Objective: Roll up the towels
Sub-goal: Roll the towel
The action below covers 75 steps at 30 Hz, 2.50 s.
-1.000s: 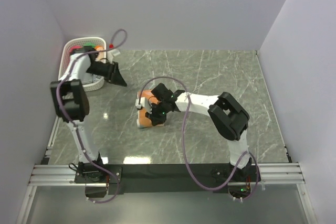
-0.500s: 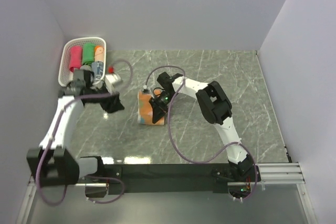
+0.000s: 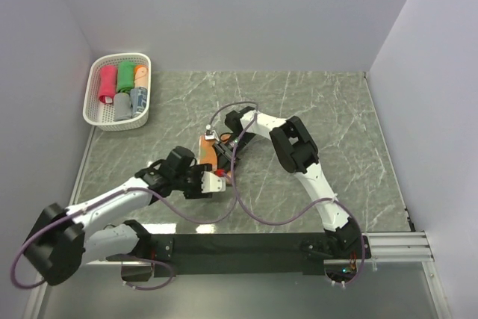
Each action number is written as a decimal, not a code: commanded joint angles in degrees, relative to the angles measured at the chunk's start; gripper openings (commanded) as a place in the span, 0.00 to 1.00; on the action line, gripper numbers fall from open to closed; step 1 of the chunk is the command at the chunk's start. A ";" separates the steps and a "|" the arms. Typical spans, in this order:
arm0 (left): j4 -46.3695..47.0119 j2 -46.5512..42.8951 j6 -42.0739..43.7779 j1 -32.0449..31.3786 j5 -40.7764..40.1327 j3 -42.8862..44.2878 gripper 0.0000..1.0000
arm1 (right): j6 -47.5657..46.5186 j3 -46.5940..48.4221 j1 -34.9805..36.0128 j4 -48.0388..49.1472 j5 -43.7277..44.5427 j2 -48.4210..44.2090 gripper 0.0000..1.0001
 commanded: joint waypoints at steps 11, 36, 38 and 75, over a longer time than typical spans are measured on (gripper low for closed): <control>19.45 16.64 7.51 -4.58 -10.04 -0.05 0.57 | 0.87 -2.42 0.10 1.53 7.89 2.66 0.02; -20.18 34.40 1.45 2.27 3.23 19.10 0.02 | 2.28 2.59 -19.04 1.80 20.36 -15.61 0.50; -22.64 37.81 0.57 4.11 4.47 22.17 0.03 | 2.19 0.05 -21.16 2.93 20.98 -19.65 0.50; -53.16 76.77 -0.13 20.73 22.57 67.10 0.17 | -15.38 -45.92 12.84 54.35 49.91 -46.83 0.59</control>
